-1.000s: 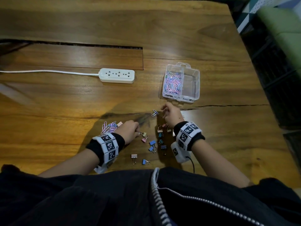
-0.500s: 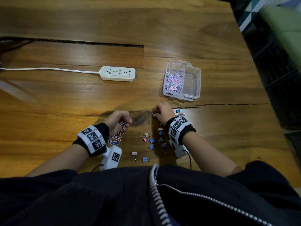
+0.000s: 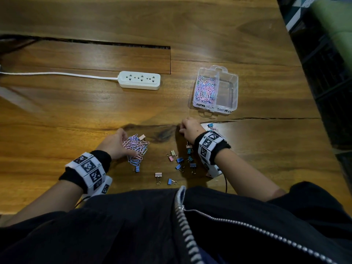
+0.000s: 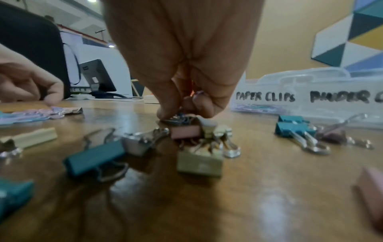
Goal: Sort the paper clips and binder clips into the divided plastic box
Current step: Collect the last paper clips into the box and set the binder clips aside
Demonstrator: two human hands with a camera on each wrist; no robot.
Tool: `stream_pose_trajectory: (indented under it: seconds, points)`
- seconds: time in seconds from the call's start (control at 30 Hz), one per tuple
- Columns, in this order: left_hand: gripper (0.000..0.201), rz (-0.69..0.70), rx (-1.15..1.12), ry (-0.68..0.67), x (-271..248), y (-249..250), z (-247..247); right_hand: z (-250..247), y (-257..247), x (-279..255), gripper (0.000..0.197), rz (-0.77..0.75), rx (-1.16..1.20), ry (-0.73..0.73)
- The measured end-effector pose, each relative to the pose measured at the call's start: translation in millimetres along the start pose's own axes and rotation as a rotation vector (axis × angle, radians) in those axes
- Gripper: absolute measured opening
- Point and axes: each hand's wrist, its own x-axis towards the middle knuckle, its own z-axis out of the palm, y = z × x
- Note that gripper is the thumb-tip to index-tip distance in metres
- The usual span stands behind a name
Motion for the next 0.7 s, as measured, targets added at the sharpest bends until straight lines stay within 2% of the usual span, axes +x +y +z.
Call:
stream_pose_trajectory:
  seconds: [0.1, 0.17, 0.23, 0.3, 0.4, 0.47, 0.5, 0.6, 0.7]
  points:
    - [0.059, 0.026, 0.043, 0.049, -1.0, 0.0, 6.3, -0.8, -2.0, -2.6, 0.025, -0.027, -0.119, -0.022]
    - [0.046, 0.036, 0.039, 0.09, 0.7, 0.9, 10.1, -1.7, -1.1, -5.3, 0.024, -0.033, -0.134, -0.033]
    - [0.032, 0.061, 0.051, 0.082, 3.3, 3.8, 11.8, -3.8, 0.5, -9.7, 0.016, 0.03, -0.006, -0.031]
    - [0.026, 0.106, 0.08, 0.041, 5.0, 7.4, 12.6, -6.0, 1.5, -13.7, 0.005, 0.076, 0.261, 0.001]
    - [0.016, 0.155, 0.09, -0.021, 8.5, 12.0, 10.1, -10.1, 0.2, -19.4, 0.021, 0.108, 0.918, -0.07]
    - [0.02, 0.152, -0.05, -0.096, 9.1, 14.9, 5.6, -12.7, -5.6, -23.2, 0.025, 0.166, 1.307, -0.169]
    - [0.023, 0.138, -0.17, -0.145, 8.3, 16.6, 3.1, -13.5, -9.4, -25.0, 0.027, 0.186, 1.374, -0.204]
    - [0.031, 0.047, -0.618, -0.261, 6.0, 17.5, -3.9, -8.4, -26.6, -28.8, 0.031, 0.198, 1.308, -0.23]
    - [0.024, 0.064, -1.019, -0.365, 9.0, 11.6, -5.2, 5.7, -44.5, -28.9, 0.028, 0.117, 0.88, -0.194]
